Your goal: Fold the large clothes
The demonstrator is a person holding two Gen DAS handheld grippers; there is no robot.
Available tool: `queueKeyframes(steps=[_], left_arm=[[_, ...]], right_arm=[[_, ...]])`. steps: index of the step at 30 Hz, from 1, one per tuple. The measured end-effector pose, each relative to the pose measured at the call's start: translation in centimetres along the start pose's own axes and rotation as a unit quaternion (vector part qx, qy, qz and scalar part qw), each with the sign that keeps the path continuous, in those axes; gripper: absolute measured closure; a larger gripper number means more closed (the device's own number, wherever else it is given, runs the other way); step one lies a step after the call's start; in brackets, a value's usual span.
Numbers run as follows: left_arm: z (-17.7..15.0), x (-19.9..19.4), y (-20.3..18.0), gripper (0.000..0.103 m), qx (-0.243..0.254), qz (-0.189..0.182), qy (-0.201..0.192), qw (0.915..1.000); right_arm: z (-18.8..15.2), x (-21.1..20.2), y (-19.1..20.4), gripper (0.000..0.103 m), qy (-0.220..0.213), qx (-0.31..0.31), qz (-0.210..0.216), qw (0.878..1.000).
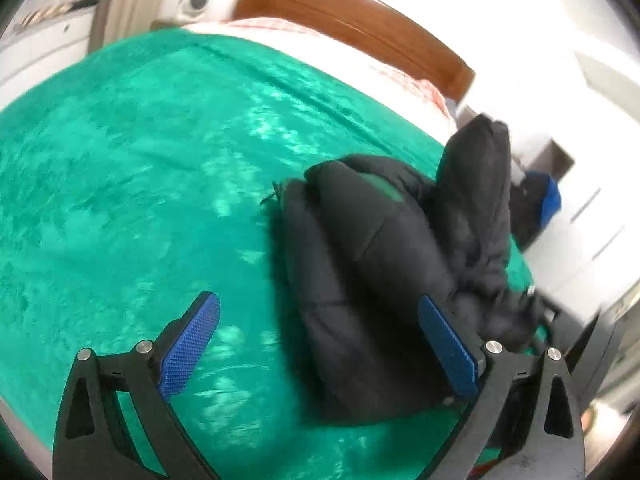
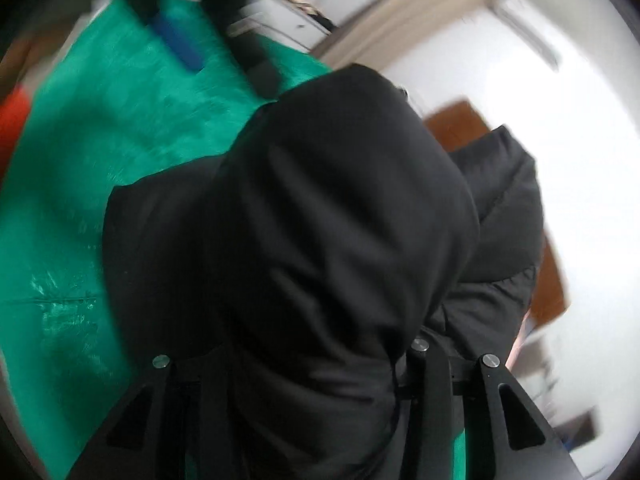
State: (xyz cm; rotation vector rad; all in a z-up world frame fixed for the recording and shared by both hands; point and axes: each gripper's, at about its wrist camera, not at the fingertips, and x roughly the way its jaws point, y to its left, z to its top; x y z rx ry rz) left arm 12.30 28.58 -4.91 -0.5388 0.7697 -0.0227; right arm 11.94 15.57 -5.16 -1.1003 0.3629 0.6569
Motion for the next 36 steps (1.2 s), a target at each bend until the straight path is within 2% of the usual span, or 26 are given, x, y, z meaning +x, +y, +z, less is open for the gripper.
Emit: queueKeyframes(steps=[2,3,7,10,13,14,15,16,18,19,21,23,25,26,27,30,32,33,34,35,36], left_arm=[[0.6,-0.1,0.3,0.003,-0.008,-0.028,0.003,0.9996],[1.1,0.1,-0.3,0.003,-0.003,-0.055,0.005,0.9985],[4.0,2.1,-4.7,0.003,0.052,-0.144,0.019,0.988],[6.7,5.3,-9.5,0.003,0.124,-0.136,0.038,0.9822],[8.0,9.1,-12.0,0.007,0.157,-0.087,0.071,0.9812],[8.4,9.9,-11.8,0.029,0.149,-0.087,0.079,0.9819],[8.7,10.4,-11.0,0.056,0.124,-0.108,0.093,0.9821],[8.4,10.5,-9.9,0.06,0.1,-0.124,0.099,0.9823],[8.2,10.0,-7.2,0.064,0.065,-0.136,0.091,0.9843],[8.0,10.0,-6.1,0.064,0.059,-0.132,0.086,0.9856],[7.6,9.9,-4.0,0.064,0.038,-0.129,0.084,0.9874],[7.1,9.8,-2.0,0.064,0.014,-0.136,0.084,0.987],[7.0,9.9,-0.4,0.064,-0.003,-0.136,0.082,0.9873],[6.9,9.9,0.1,0.064,-0.006,-0.134,0.081,0.9876],[6.9,10.0,0.3,0.064,-0.007,-0.132,0.081,0.988],[6.4,10.0,1.2,0.064,-0.018,-0.133,0.08,0.9877],[5.9,10.3,1.9,0.064,-0.028,-0.136,0.076,0.9873],[5.7,10.2,2.2,0.064,-0.031,-0.133,0.073,0.9879],[5.4,10.3,2.7,0.063,-0.04,-0.146,0.071,0.9859],[5.2,10.6,3.1,0.063,-0.049,-0.159,0.074,0.9834],[5.0,11.0,3.3,0.063,-0.052,-0.157,0.076,0.9833]], right_arm=[[0.2,0.0,0.2,0.062,0.0,0.008,0.001,1.0],[0.0,0.0,0.1,0.061,-0.001,0.014,0.002,1.0],[-0.4,0.0,0.1,0.06,-0.002,0.028,-0.001,1.0],[-1.1,-0.5,0.9,0.058,-0.009,0.024,-0.011,1.0],[-1.2,-1.6,1.4,0.053,-0.017,0.03,-0.018,0.999],[-1.2,-2.2,1.3,0.048,-0.022,0.038,-0.016,0.999],[-1.3,-3.0,1.0,0.04,-0.029,0.052,-0.005,0.998],[-1.6,-4.3,0.3,0.038,-0.042,0.08,0.024,0.996],[-2.5,-6.9,-2.0,0.033,-0.073,0.154,0.105,0.98],[-3.1,-8.1,-3.9,0.033,-0.087,0.206,0.151,0.963],[-3.7,-9.1,-7.6,0.031,-0.103,0.284,0.194,0.933],[-3.6,-8.9,-12.8,0.028,-0.12,0.367,0.19,0.903],[-3.2,-7.2,-17.6,0.02,-0.12,0.437,0.169,0.875],[-2.9,-5.9,-19.5,0.015,-0.114,0.458,0.161,0.867],[-2.3,-3.7,-21.3,0.015,-0.103,0.477,0.154,0.859],[-1.2,2.1,-22.1,0.015,-0.065,0.511,0.158,0.842],[-1.2,7.5,-19.5,0.014,-0.008,0.522,0.188,0.832],[-1.4,9.7,-17.9,0.011,0.022,0.52,0.195,0.831],[-1.8,11.1,-16.0,0.007,0.034,0.506,0.17,0.845],[-1.8,11.6,-14.3,0.001,0.03,0.485,0.132,0.864],[-1.9,11.6,-13.2,0.0,0.018,0.477,0.108,0.872]])
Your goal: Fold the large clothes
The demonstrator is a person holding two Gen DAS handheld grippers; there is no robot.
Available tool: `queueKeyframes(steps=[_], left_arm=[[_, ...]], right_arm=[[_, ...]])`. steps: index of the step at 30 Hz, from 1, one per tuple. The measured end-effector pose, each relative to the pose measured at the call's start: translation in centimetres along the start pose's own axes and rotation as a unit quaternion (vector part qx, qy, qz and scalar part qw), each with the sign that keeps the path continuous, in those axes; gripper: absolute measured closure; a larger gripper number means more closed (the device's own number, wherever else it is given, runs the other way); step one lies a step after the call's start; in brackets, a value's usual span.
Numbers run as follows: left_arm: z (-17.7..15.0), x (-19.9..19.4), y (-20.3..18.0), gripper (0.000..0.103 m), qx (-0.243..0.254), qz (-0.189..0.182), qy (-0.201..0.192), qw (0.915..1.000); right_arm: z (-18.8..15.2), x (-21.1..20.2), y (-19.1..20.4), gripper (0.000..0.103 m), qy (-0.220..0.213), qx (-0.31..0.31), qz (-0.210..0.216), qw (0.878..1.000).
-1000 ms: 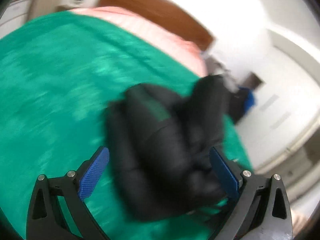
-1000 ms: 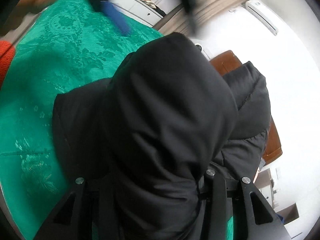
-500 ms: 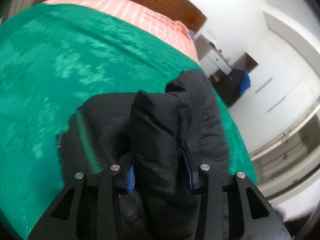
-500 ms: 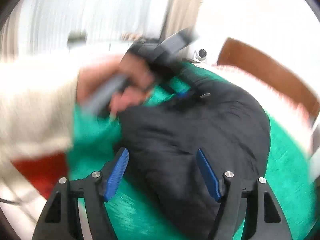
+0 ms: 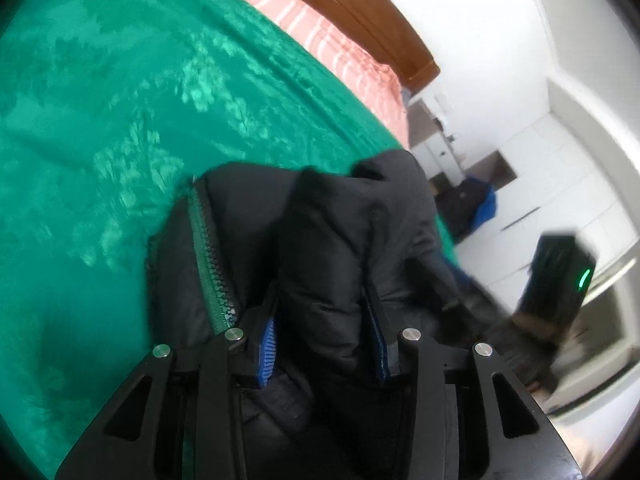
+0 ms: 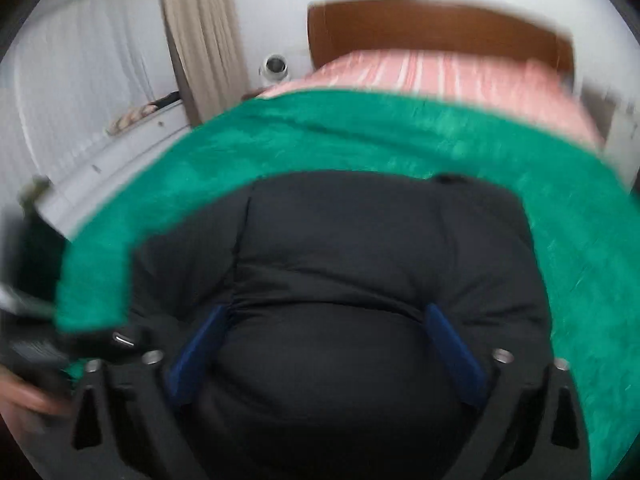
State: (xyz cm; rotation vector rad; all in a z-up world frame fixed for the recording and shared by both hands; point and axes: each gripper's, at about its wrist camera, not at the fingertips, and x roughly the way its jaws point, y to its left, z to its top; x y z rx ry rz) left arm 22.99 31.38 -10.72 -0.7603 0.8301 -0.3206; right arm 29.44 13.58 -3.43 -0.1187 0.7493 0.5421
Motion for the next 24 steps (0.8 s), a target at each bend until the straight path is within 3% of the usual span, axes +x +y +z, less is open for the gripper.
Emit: queueKeyframes(steps=[3,10,12,14,16,19,24], left_arm=[[-0.2,0.8,0.0,0.065,0.009,0.018,0.0,0.9998],[0.3,2.3,-0.1,0.065,0.005,0.03,0.021,0.9993],[0.6,2.1,0.1,0.065,0.002,0.029,0.031,0.9991],[1.0,1.9,0.2,0.065,-0.001,0.026,0.039,0.9989],[1.3,1.7,0.1,0.064,0.0,0.026,0.046,0.9986],[1.4,1.5,-0.2,0.062,0.003,0.028,0.05,0.9983],[1.1,1.5,0.5,0.06,-0.009,0.03,0.05,0.9982]], right_arm=[[-0.7,0.8,0.6,0.0,0.003,-0.014,-0.023,1.0],[-0.3,1.8,-0.6,0.0,0.017,-0.015,-0.001,1.0],[-0.2,-0.7,0.0,0.001,0.02,-0.021,0.011,1.0],[-0.8,-5.1,1.6,0.001,-0.008,-0.025,0.044,0.999],[-2.5,-8.0,4.8,0.001,-0.023,-0.081,0.061,0.995],[-7.5,-6.8,9.3,0.005,0.018,-0.192,0.004,0.981],[-11.0,-5.2,10.8,0.004,-0.011,-0.225,-0.06,0.972]])
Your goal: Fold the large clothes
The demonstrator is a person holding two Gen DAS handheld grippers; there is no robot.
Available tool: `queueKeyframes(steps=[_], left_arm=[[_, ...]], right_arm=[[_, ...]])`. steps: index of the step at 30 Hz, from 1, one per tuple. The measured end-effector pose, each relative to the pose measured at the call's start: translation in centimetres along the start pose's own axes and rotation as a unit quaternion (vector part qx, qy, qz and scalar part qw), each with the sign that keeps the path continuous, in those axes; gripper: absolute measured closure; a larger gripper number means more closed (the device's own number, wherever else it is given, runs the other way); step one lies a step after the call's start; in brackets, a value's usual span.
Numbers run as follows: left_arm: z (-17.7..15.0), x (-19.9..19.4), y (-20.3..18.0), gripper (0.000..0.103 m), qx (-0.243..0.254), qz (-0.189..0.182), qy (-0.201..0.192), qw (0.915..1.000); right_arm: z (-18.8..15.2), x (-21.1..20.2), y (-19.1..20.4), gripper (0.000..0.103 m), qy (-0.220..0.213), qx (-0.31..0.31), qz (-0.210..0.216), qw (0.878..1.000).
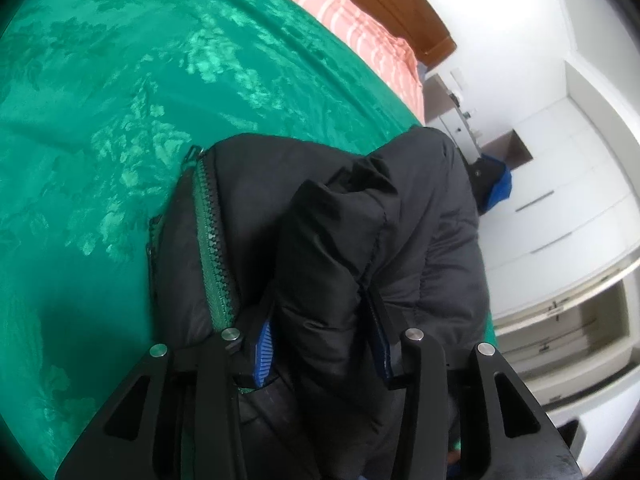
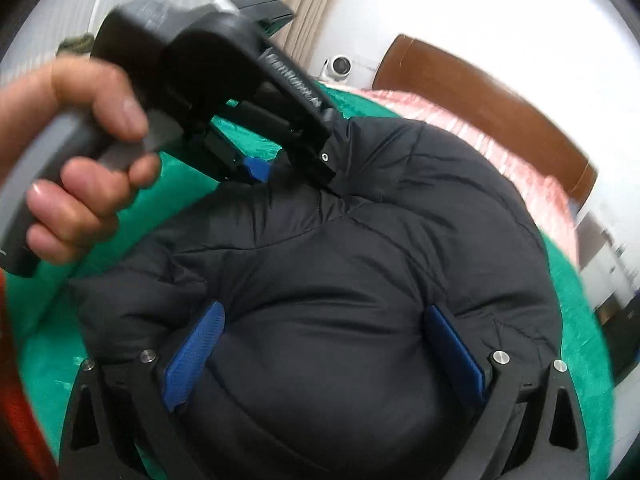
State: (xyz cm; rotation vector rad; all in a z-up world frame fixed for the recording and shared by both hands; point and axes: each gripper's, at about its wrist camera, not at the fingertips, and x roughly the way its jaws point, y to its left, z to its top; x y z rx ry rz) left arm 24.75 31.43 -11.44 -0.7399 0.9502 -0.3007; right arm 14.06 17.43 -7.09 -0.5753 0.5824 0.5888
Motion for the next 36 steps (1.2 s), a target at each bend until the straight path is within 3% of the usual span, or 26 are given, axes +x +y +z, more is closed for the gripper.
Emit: queueKeyframes(steps=[2,5,7,9,10,14,17,22,26,29,31,36], left_arm=[[-0.1,0.3,0.5,0.059,-0.016,-0.002,-0.004,0.9999],[-0.5,-0.8,0.2,0.055,-0.023,0.001,-0.011,0.9997],[-1.2,-2.9,-0.3,0.041,-0.022,-0.005,-0.017,0.9996],[-2.6,-6.0,-0.3,0.005,-0.006,-0.021,-0.04,0.9989],[-3.2,-7.0,0.0,0.0,-0.005,-0.015,-0.047,0.9988],[-5.9,-7.9,3.8,0.001,-0.055,-0.037,-0.007,0.9978],[-7.0,-7.3,6.5,0.001,-0.099,-0.039,-0.003,0.9944],[-6.6,-5.4,7.4,0.001,-0.122,-0.129,-0.018,0.9841],[-5.2,-2.4,6.6,0.001,-0.118,-0.173,0.0,0.9779],[-4.1,-0.6,5.5,0.0,-0.106,-0.175,0.018,0.9787],[-3.3,0.5,4.7,0.0,-0.091,-0.17,0.038,0.9806],[-1.7,2.8,2.8,0.0,-0.046,-0.132,0.085,0.9865]], right_arm=[[-0.2,0.4,0.6,0.002,-0.005,-0.014,-0.01,1.0],[0.1,-0.3,-0.1,0.002,0.008,-0.004,0.013,1.0],[0.4,-1.9,-1.6,0.003,0.024,0.026,0.047,0.998],[0.1,-4.3,-3.3,0.003,0.025,0.064,0.08,0.994],[-0.3,-5.8,-4.2,0.003,0.017,0.083,0.092,0.992],[-2.8,-10.8,-7.2,0.003,-0.007,0.136,0.124,0.983],[-5.1,-12.5,-9.6,0.003,-0.008,0.179,0.121,0.976],[-7.9,-11.8,-14.4,0.003,0.023,0.241,0.079,0.967],[-9.5,-10.3,-17.2,0.003,0.042,0.301,0.097,0.948],[-10.8,-8.4,-18.9,0.003,0.047,0.35,0.142,0.925],[-11.6,-6.2,-20.1,0.003,0.055,0.386,0.192,0.9],[-13.3,1.3,-22.4,0.001,0.076,0.478,0.361,0.798]])
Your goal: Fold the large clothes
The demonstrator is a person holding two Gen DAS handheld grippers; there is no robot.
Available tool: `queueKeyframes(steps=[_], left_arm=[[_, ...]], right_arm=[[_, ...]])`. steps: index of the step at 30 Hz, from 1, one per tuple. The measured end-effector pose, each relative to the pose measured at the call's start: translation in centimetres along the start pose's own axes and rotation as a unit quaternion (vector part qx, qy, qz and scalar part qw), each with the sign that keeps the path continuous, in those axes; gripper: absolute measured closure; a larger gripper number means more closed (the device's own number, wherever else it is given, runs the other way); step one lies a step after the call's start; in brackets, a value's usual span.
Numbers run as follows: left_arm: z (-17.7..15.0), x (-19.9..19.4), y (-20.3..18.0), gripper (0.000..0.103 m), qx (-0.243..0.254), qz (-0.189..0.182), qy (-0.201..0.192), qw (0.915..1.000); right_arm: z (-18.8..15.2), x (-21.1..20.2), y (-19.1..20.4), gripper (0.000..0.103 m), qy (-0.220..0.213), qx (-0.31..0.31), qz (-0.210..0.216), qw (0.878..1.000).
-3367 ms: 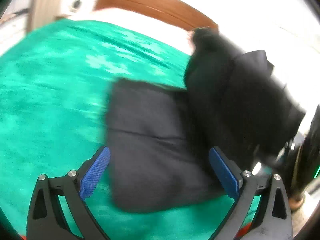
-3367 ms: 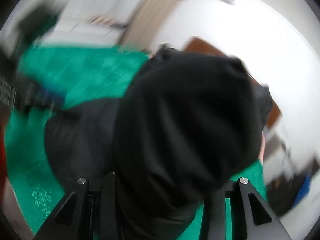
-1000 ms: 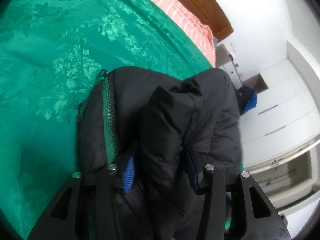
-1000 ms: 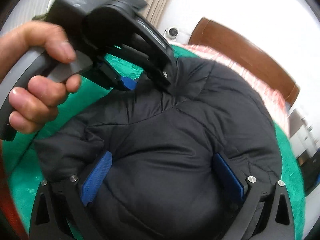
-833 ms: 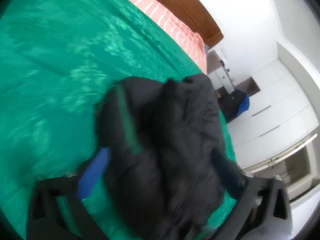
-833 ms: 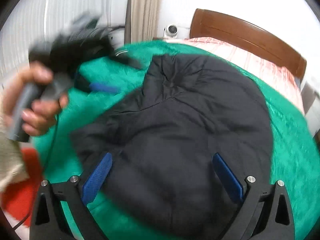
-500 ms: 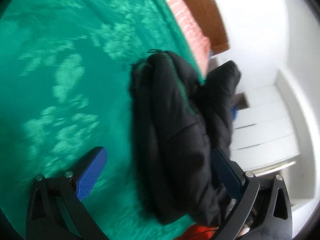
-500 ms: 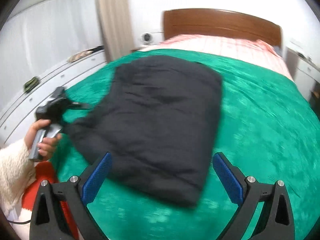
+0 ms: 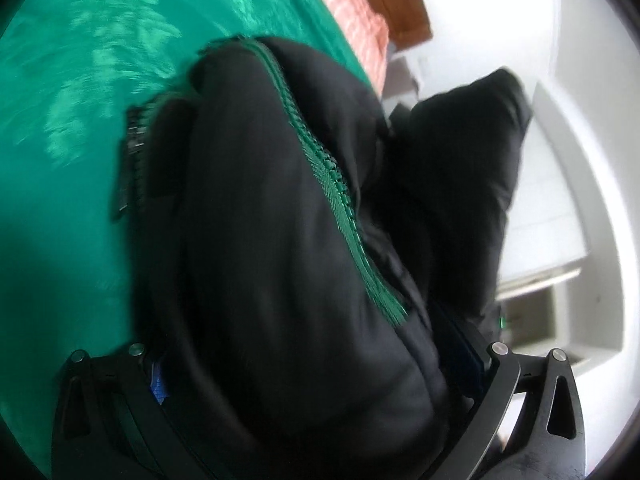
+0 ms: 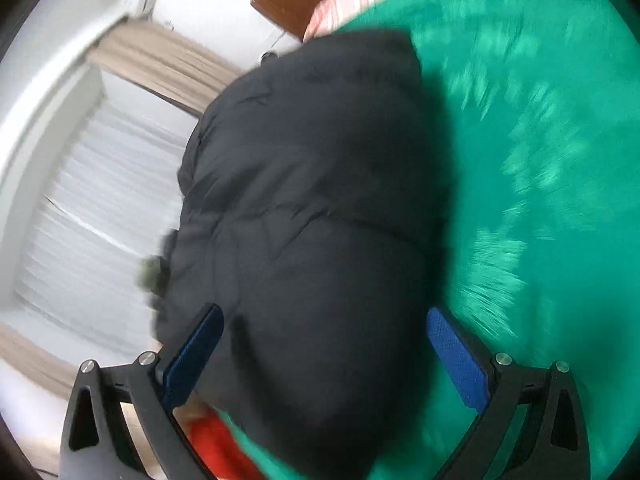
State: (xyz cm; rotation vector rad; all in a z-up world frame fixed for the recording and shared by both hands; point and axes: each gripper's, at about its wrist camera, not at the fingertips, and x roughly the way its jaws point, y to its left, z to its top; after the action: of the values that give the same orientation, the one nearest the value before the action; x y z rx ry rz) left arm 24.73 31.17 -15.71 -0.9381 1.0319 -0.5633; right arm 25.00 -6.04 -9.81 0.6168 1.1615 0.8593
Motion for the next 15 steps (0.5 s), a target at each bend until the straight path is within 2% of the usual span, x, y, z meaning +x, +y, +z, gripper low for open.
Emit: queueKeyframes(steps=[3,4,5,7,8,9,10,13,15], left_arm=[[0.9,1.0,-0.2,0.0,0.007,0.01,0.015,0.9998],[1.0,1.3,-0.2,0.0,0.003,0.011,0.016,0.9998],[1.1,1.4,-0.3,0.0,-0.004,0.014,0.015,0.9998],[1.2,1.6,-0.5,0.002,-0.015,0.03,0.009,0.9994],[1.0,1.4,-1.0,0.009,-0.012,0.043,0.003,0.999],[0.5,1.0,-1.4,0.019,-0.008,0.046,-0.002,0.9989],[0.0,0.6,-1.9,0.022,-0.007,0.042,-0.012,0.999],[-1.6,-0.8,-4.5,0.027,0.021,0.033,-0.037,0.9986],[-2.3,-1.9,-7.1,0.027,0.048,0.036,-0.052,0.9968]], right_arm=[[2.7,3.5,-2.8,0.0,0.041,0.052,0.068,0.995],[3.5,4.5,-3.1,0.0,0.053,0.059,0.082,0.993],[4.5,5.5,-2.9,0.0,0.065,0.053,0.077,0.993],[5.4,6.5,-1.0,0.005,0.077,-0.003,0.027,0.997],[5.6,6.7,1.3,0.009,0.078,-0.068,-0.013,0.995],[5.2,6.7,3.0,0.012,0.079,-0.112,-0.036,0.99],[4.6,6.5,5.0,0.013,0.076,-0.162,-0.057,0.982],[1.7,5.1,9.8,0.016,0.051,-0.282,-0.077,0.955],[0.6,3.5,11.6,0.018,0.028,-0.306,-0.063,0.949]])
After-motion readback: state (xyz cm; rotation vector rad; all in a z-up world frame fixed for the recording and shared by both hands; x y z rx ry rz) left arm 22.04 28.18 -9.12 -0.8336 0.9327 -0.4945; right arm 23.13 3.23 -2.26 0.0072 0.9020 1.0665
